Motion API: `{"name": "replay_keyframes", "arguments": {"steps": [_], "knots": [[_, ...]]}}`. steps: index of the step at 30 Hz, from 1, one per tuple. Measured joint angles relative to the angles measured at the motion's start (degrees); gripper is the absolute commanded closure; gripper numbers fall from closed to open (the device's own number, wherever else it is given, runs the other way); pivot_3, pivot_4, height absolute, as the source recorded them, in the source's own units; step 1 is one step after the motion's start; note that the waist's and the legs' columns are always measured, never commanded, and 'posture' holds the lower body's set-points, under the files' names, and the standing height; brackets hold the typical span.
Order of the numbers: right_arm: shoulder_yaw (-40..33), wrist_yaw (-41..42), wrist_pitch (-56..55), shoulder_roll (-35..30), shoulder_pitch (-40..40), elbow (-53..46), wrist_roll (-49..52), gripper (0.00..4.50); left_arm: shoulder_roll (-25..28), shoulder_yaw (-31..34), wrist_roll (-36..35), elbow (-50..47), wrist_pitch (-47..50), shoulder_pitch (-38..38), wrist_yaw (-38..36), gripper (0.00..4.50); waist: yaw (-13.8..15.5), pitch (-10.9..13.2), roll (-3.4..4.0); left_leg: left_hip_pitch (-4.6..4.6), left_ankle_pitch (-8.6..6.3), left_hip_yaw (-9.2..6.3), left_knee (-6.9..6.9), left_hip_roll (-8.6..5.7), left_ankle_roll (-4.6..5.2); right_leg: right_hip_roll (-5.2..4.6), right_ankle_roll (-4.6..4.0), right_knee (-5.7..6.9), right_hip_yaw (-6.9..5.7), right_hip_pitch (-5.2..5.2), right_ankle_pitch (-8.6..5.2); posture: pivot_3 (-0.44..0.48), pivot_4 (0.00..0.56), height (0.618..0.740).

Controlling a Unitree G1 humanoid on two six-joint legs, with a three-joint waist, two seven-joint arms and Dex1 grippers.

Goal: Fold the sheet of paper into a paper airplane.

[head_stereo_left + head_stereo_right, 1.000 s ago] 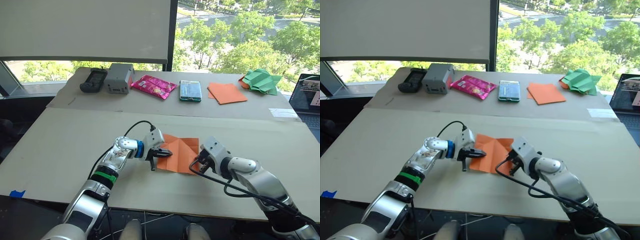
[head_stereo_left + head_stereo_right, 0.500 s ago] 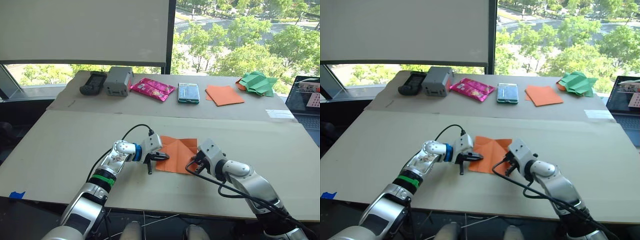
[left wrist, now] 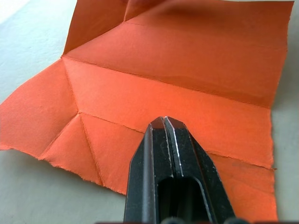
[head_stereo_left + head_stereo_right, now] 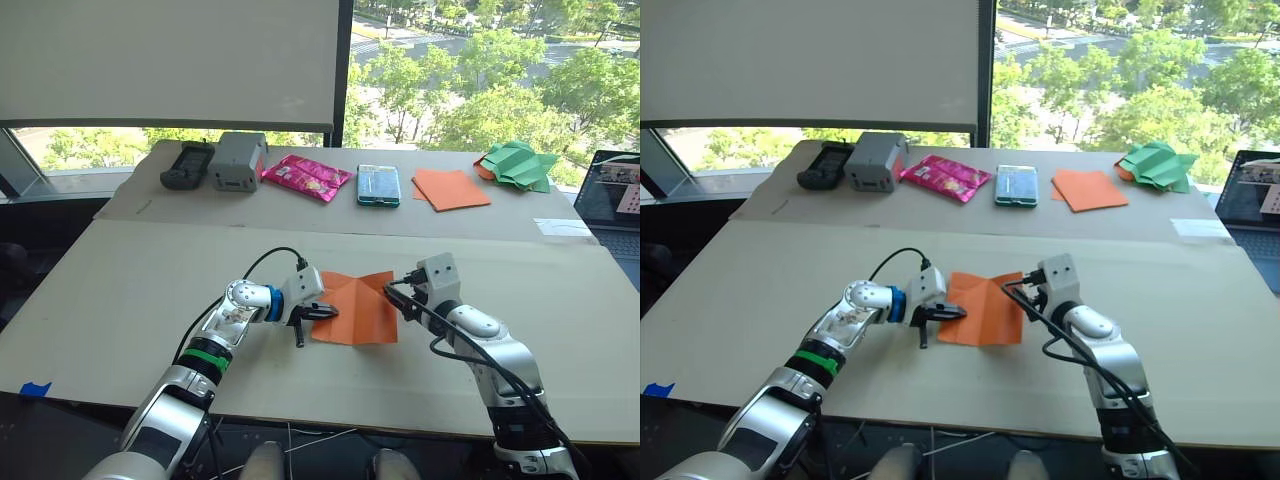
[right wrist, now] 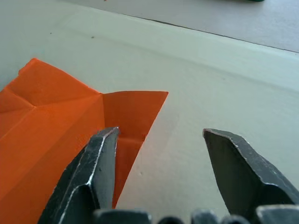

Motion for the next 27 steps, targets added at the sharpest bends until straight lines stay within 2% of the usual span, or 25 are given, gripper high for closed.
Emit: {"name": "replay_keyframes", "arguments": {"steps": [5, 8, 15, 22, 27], "knots": [[0.2, 0.5, 0.0, 0.9, 0.0, 0.0, 0.0, 1.21, 0.0, 0.0, 0.0, 0.0, 0.0, 0.0, 0.0, 4.50, 0.0, 0.0, 0.02, 0.00, 0.00, 0.00, 0.00, 0.00, 0.00, 0.00, 0.00, 0.00, 0.00, -0.01, 0.00, 0.000, 0.150, 0.702], [0.5, 0.7, 0.0, 1.3, 0.0, 0.0, 0.0, 2.03, 0.0, 0.0, 0.0, 0.0, 0.0, 0.0, 0.0, 4.50, 0.0, 0.0, 0.02, 0.00, 0.00, 0.00, 0.00, 0.00, -0.01, 0.00, 0.00, 0.00, 0.01, -0.02, 0.00, 0.000, 0.150, 0.702], [1.0, 1.5, -0.1, 1.4, -0.3, 0.6, 0.0, 4.48, 0.0, 0.0, 0.0, 0.0, 0.0, 0.0, 0.0, 4.50, 0.0, 0.0, 0.03, -0.01, -0.01, 0.00, 0.00, 0.00, -0.02, 0.00, 0.00, 0.00, 0.01, -0.02, 0.00, 0.000, 0.150, 0.702], [3.3, 2.8, -0.7, 0.4, -0.1, -0.2, -0.5, 4.48, 0.5, 0.4, -0.1, -0.5, 0.3, -0.1, 0.0, 4.50, -0.1, 0.0, 0.05, -0.02, -0.02, 0.00, -0.01, 0.00, -0.03, 0.00, 0.00, 0.01, 0.01, -0.06, 0.00, 0.000, 0.150, 0.702], [9.7, 4.4, -5.4, -3.4, 2.9, -7.8, -4.2, 4.48, 3.9, 1.5, -1.0, -5.4, 3.6, 2.2, -0.9, 4.50, -0.8, 0.0, 0.12, -0.06, -0.08, 0.00, -0.05, 0.01, -0.13, 0.00, -0.03, 0.03, 0.05, -0.15, -0.02, 0.000, 0.150, 0.702]]}}
